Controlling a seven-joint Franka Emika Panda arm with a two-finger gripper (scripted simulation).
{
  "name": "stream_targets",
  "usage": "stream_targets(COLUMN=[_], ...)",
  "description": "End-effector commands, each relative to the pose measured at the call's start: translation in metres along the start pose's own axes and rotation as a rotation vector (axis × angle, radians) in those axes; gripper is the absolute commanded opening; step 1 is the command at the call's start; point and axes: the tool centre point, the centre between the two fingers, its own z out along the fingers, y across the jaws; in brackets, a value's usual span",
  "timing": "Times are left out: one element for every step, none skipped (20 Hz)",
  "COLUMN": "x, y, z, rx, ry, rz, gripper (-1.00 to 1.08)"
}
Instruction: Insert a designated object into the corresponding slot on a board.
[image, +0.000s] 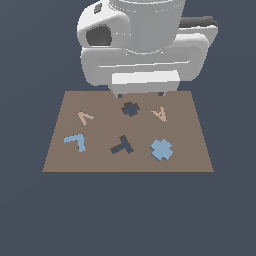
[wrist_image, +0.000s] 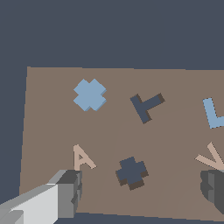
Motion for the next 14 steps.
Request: stream_targets(x=[0.0, 0.0, 0.0, 0.0, 0.001, 0.001, 0.001, 0.002, 0.002, 0.003, 0.004, 0.004, 0.005, 0.006], y=[0.0, 0.0, 0.0, -0.001, -0.001, -0.002, -0.002, -0.003, -0.004, -0.005, -0.007, -0.008, -0.01, -0.011], z=[0.0, 0.0, 0.0, 0.001, 0.002, 0.002, 0.003, 0.005, 0.006, 0.008, 0.01, 0.012, 0.014, 0.016], rx=[0.0, 0.0, 0.0, 0.0, -0.001, -0.001, -0.001, -0.002, -0.002, -0.003, -0.004, -0.004, -0.005, -0.006], ry=[0.0, 0.0, 0.0, 0.0, 0.0, 0.0, -0.001, -0.001, -0.001, -0.001, -0.002, -0.002, -0.002, -0.003], rz=[0.0, 0.001, 0.002, 0.005, 0.008, 0.013, 0.019, 0.026, 0.034, 0.043, 0.053, 0.064, 0.076, 0.09], gripper=[1.0, 1.0, 1.0, 1.0, 1.0, 1.0, 1.0, 1.0, 1.0, 1.0, 1.0, 1.0, 1.0, 1.0])
